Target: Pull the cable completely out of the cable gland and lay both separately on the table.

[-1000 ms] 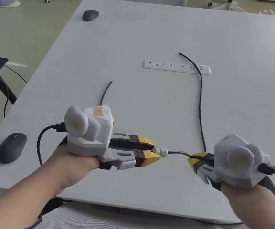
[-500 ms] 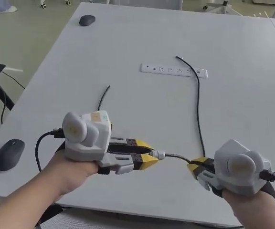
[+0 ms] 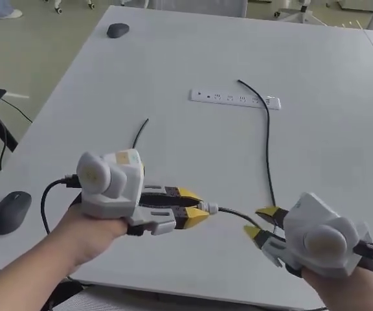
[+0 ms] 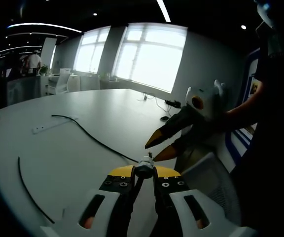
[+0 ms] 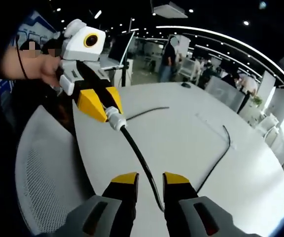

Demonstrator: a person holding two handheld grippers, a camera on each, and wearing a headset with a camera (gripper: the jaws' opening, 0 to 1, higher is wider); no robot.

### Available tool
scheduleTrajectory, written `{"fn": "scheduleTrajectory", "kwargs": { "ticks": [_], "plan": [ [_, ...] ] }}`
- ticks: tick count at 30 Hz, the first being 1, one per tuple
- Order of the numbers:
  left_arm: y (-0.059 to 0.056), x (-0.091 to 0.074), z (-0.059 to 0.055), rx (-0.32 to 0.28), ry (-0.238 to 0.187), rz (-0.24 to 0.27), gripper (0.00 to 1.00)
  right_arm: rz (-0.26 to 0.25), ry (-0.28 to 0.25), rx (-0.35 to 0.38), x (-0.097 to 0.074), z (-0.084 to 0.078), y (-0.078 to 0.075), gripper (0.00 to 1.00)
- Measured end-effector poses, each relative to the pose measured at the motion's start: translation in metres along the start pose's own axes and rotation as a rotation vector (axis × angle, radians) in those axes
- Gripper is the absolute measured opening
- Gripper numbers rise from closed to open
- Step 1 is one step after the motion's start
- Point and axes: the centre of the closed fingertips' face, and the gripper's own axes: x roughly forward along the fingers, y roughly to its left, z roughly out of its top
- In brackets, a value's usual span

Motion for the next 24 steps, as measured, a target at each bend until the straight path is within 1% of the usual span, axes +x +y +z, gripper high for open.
{"fn": "scheduleTrajectory", "kwargs": {
  "ticks": [1,2,3,6,7,8,10,13,16,20,24],
  "plan": [
    [-0.001,0.000,-0.001,0.001,0.003,-0.001,0.15,0.005,-0.011,-0.036,0.001,0.007,0.004,0.15],
    [-0.001,0.001,-0.001,0.000,0.004,-0.002,0.15,0.005,-0.014,-0.049,0.001,0.009,0.005,0.14],
    [-0.001,0.001,-0.002,-0.007,0.007,-0.003,0.15,0.010,-0.019,-0.084,0.002,0.015,0.009,0.13],
    [-0.002,0.002,-0.005,-0.010,0.009,-0.005,0.15,0.029,-0.021,-0.082,0.005,0.023,0.017,0.11],
    [-0.002,0.002,-0.005,-0.010,0.011,-0.007,0.15,0.026,-0.034,-0.126,0.005,0.028,0.019,0.11],
    [-0.003,0.002,-0.005,-0.010,0.013,-0.007,0.15,0.022,-0.037,-0.155,0.005,0.030,0.019,0.09],
    [-0.002,0.003,-0.006,-0.011,0.012,-0.004,0.15,0.029,-0.024,-0.168,0.008,0.030,0.023,0.08],
    [-0.001,0.004,-0.005,-0.016,0.008,0.004,0.15,0.032,-0.027,-0.179,0.009,0.031,0.024,0.06],
    [-0.002,0.005,-0.006,-0.014,0.011,0.001,0.15,0.028,-0.014,-0.232,0.010,0.031,0.026,0.05],
    [-0.002,0.007,-0.004,-0.012,0.008,0.004,0.15,0.025,-0.030,-0.257,0.010,0.034,0.028,0.02],
    [-0.001,0.007,-0.005,-0.011,0.016,0.002,0.15,0.016,-0.030,-0.266,0.011,0.034,0.028,0.02]
  ]
}}
